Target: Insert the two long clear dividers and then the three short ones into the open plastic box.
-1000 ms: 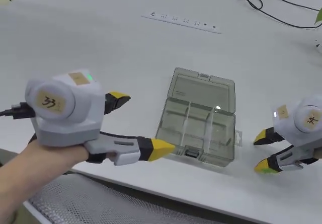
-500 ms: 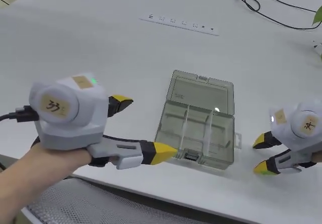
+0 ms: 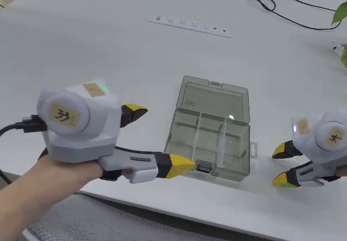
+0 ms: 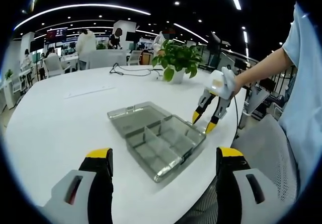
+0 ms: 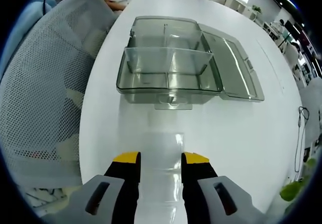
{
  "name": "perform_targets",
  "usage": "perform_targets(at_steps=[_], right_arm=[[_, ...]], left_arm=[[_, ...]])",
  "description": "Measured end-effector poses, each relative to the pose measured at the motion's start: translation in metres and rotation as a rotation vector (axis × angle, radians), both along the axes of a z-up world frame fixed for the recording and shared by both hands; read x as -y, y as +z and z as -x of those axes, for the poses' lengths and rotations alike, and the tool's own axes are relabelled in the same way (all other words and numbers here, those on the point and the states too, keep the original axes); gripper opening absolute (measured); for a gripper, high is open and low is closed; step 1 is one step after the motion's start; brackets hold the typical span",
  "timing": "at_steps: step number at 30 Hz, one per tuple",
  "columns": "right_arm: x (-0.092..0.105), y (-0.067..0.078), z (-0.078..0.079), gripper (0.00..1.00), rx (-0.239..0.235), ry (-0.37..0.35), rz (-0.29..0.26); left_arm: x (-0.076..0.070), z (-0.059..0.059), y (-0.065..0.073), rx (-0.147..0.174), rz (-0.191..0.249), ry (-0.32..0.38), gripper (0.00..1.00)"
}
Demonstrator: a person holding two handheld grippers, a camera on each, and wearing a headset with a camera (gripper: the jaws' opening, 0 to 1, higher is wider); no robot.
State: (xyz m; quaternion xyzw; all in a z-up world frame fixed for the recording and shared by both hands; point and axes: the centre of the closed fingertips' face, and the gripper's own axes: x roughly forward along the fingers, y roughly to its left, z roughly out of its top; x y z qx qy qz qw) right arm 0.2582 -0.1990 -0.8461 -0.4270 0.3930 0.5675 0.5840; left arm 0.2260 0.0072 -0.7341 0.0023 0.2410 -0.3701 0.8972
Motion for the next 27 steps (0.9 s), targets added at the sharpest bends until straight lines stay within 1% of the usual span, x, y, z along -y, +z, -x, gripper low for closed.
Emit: perform_targets(at_steps=[5, 7, 14, 17, 18, 19, 21, 23, 24, 25, 26, 27], right_arm=[[0.002, 0.002, -0.002, 0.33, 0.009, -0.007, -0.006], [0.002, 0.003, -0.001, 0.33, 0.005, -0.018, -0.01], [-0.001, 0.008, -0.003, 0.33, 0.026, -0.018, -0.029], [0.0, 0.009, -0.003, 0.33, 0.035, -0.016, -0.029], [0.0, 0.011, -0.004, 0.33, 0.052, -0.009, -0.031], [0.0, 0.011, -0.003, 0.33, 0.051, -0.013, -0.03], [-0.001, 0.015, -0.005, 0.33, 0.074, -0.017, -0.043], [0.0, 0.018, -0.006, 0.33, 0.084, -0.027, -0.05], [0.0, 0.021, -0.008, 0.33, 0.097, -0.034, -0.063], [0.0, 0.023, -0.007, 0.33, 0.098, -0.037, -0.064], [0.0, 0.026, -0.008, 0.33, 0.113, -0.044, -0.071], [-0.001, 0.029, -0.009, 0.33, 0.128, -0.04, -0.076]], left_arm=[[0.005, -0.001, 0.001, 0.0, 0.005, -0.006, 0.86], [0.006, -0.001, 0.001, -0.002, 0.009, -0.006, 0.85], [0.011, -0.004, 0.002, 0.002, 0.01, -0.015, 0.85], [0.013, -0.005, 0.002, -0.002, 0.016, -0.016, 0.84], [0.014, -0.006, 0.001, -0.012, 0.022, -0.011, 0.83], [0.014, -0.007, 0.001, -0.017, 0.023, -0.007, 0.83], [0.017, -0.009, -0.001, -0.047, 0.045, 0.0, 0.82], [0.018, -0.013, -0.001, -0.059, 0.056, 0.008, 0.81], [0.02, -0.015, -0.002, -0.066, 0.054, 0.009, 0.81], [0.023, -0.016, -0.003, -0.074, 0.053, 0.002, 0.81], [0.025, -0.017, -0.003, -0.081, 0.055, -0.001, 0.8], [0.029, -0.018, -0.002, -0.096, 0.07, -0.008, 0.8]])
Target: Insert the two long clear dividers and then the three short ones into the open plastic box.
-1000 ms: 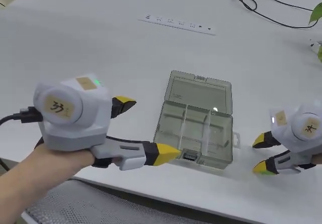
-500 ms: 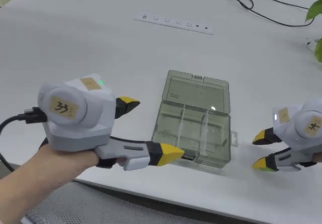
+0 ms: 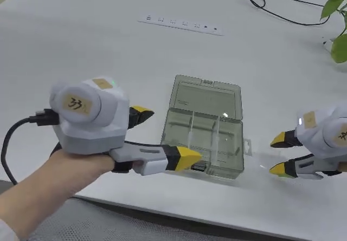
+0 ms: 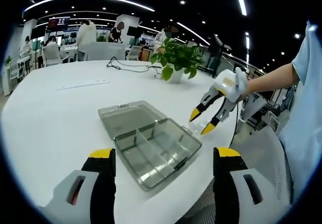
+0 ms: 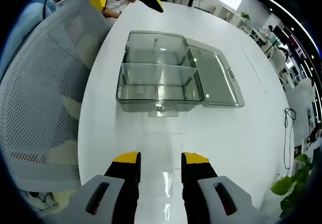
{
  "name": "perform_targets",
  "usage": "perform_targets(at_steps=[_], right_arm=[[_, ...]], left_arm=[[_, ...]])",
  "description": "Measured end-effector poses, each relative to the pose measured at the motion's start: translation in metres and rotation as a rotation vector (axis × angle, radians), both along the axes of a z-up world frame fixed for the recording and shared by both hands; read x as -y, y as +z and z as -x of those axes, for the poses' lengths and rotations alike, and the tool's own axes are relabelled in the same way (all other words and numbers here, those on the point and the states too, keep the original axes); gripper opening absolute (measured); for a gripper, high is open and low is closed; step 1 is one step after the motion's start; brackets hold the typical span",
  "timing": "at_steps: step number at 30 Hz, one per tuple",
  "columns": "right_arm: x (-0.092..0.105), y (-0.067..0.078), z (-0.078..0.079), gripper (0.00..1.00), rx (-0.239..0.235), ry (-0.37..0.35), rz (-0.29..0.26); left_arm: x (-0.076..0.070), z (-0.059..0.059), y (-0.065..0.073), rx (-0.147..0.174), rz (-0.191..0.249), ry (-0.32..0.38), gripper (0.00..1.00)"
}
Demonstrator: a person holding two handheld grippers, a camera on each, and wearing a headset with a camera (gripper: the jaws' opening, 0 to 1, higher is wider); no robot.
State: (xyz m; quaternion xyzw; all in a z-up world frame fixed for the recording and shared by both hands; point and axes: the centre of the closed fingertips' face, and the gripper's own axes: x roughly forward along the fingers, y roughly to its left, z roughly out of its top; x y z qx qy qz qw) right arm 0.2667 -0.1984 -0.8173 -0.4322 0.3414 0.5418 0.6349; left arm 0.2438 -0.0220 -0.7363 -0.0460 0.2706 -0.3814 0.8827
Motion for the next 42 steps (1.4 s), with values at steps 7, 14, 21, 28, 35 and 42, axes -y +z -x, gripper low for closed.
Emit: perform_targets(at_steps=[7, 14, 21, 28, 35, 42], right_arm=[[0.001, 0.02, -0.006, 0.33, 0.067, -0.026, -0.033], [-0.006, 0.045, -0.01, 0.33, 0.153, -0.034, -0.075], [-0.02, 0.061, -0.009, 0.33, 0.204, -0.022, -0.116], [-0.034, 0.079, -0.01, 0.33, 0.262, -0.002, -0.15], [-0.045, 0.088, -0.007, 0.33, 0.315, 0.04, -0.157], [-0.048, 0.09, -0.003, 0.33, 0.325, 0.054, -0.161]], left_arm=[[0.022, -0.012, 0.005, -0.046, 0.052, -0.023, 0.72], [0.059, -0.022, 0.014, -0.123, 0.157, -0.052, 0.56], [0.092, -0.027, 0.009, -0.207, 0.174, -0.116, 0.44], [0.113, -0.03, 0.004, -0.251, 0.189, -0.135, 0.36], [0.125, -0.033, 0.008, -0.274, 0.232, -0.136, 0.26], [0.13, -0.03, 0.007, -0.294, 0.244, -0.14, 0.13]])
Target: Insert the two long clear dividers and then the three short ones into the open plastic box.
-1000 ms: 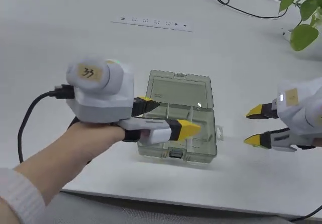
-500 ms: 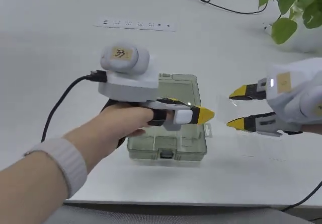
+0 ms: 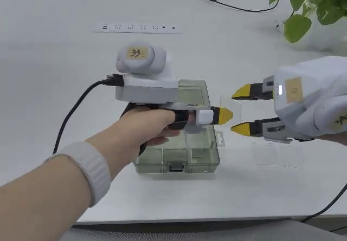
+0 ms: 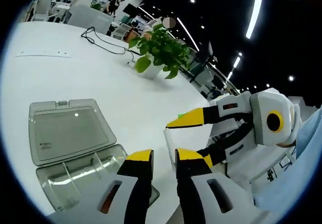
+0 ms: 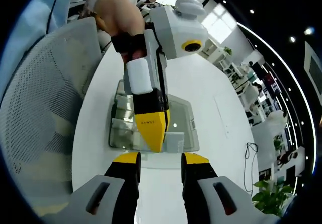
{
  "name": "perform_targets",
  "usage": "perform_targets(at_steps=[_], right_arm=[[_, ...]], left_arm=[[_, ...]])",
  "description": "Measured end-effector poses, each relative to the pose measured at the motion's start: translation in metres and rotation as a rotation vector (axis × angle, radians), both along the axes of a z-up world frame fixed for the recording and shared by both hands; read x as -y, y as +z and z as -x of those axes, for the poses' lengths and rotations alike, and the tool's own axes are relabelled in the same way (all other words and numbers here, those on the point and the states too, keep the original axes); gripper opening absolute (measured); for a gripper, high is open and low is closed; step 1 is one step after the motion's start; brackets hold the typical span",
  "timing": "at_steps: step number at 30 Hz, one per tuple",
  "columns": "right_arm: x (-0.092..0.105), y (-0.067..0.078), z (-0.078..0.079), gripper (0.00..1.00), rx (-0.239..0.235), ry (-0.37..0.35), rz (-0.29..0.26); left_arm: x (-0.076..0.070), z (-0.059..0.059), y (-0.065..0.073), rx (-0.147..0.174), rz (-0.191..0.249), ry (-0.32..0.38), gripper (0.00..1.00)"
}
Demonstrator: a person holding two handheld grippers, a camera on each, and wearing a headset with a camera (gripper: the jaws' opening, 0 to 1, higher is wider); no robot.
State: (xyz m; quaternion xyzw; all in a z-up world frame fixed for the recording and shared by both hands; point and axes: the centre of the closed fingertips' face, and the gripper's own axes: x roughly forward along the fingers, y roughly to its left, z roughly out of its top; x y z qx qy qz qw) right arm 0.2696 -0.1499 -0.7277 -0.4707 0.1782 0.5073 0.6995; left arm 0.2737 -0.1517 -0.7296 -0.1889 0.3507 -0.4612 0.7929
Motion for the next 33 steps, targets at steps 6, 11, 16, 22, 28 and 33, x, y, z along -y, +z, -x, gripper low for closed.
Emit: perform_targets(at_steps=[6, 11, 16, 22, 28, 33], right_arm=[[-0.001, 0.0, 0.004, 0.33, 0.01, 0.003, -0.001], [0.0, -0.001, 0.007, 0.33, 0.015, 0.015, -0.001], [-0.002, -0.001, 0.007, 0.33, 0.017, 0.02, -0.001], [-0.004, 0.004, 0.008, 0.35, 0.008, 0.034, -0.027], [-0.003, 0.01, 0.01, 0.39, -0.06, -0.004, -0.081], [-0.003, 0.018, 0.013, 0.38, -0.125, -0.019, -0.122]], left_arm=[[0.006, 0.008, 0.002, -0.025, 0.035, -0.019, 0.0], [0.006, 0.012, 0.002, -0.057, 0.06, -0.012, 0.0], [0.006, 0.012, 0.002, -0.055, 0.057, -0.015, 0.0], [0.004, 0.012, 0.001, -0.032, 0.042, -0.027, 0.0], [0.001, 0.014, 0.003, 0.004, 0.033, -0.052, 0.0], [-0.002, 0.024, 0.006, 0.115, 0.014, -0.147, 0.0]])
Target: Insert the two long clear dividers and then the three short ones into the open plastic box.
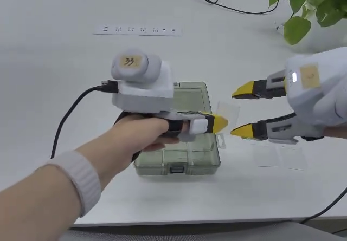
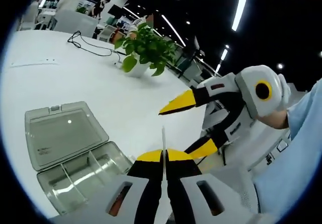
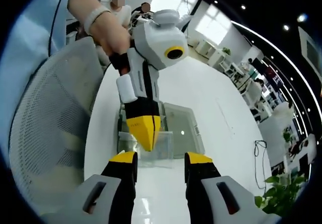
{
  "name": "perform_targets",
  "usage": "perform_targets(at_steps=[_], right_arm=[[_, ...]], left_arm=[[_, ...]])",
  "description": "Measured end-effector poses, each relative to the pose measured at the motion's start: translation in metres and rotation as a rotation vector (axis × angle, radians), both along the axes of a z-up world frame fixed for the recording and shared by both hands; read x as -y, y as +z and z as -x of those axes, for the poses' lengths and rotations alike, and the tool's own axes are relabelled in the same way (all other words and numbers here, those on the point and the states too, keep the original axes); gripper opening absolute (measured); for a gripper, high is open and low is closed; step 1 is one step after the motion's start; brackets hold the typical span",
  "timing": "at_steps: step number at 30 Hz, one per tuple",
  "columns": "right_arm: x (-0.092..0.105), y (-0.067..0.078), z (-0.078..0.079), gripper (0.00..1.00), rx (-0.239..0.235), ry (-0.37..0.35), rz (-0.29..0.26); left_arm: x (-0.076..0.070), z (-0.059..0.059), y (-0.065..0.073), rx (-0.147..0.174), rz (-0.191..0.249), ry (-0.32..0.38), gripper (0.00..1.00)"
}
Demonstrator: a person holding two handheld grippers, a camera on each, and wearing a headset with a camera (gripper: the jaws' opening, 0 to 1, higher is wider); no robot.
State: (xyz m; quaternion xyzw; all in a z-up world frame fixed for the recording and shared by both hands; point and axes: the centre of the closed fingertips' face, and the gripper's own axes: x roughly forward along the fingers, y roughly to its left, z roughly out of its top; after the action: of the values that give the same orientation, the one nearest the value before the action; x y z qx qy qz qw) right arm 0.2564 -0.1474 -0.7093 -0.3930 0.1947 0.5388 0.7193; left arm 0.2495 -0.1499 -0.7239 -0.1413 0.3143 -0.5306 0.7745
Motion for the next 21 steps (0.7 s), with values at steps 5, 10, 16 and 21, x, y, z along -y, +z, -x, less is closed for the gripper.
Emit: perform_targets(at_steps=[5, 10, 16, 21], right_arm=[[-0.003, 0.012, 0.005, 0.37, -0.076, -0.012, -0.062], [-0.005, 0.019, 0.013, 0.32, -0.167, -0.004, -0.095], [-0.009, 0.015, 0.029, 0.24, -0.265, 0.029, -0.087], [-0.012, 0.014, 0.041, 0.19, -0.309, 0.058, -0.081]], left_arm=[[-0.004, 0.01, 0.0, 0.05, -0.014, -0.051, 0.0], [-0.005, 0.021, 0.005, 0.166, -0.015, -0.14, 0.0], [-0.008, 0.034, 0.009, 0.268, -0.021, -0.216, 0.0], [-0.011, 0.041, 0.006, 0.336, -0.047, -0.267, 0.0]])
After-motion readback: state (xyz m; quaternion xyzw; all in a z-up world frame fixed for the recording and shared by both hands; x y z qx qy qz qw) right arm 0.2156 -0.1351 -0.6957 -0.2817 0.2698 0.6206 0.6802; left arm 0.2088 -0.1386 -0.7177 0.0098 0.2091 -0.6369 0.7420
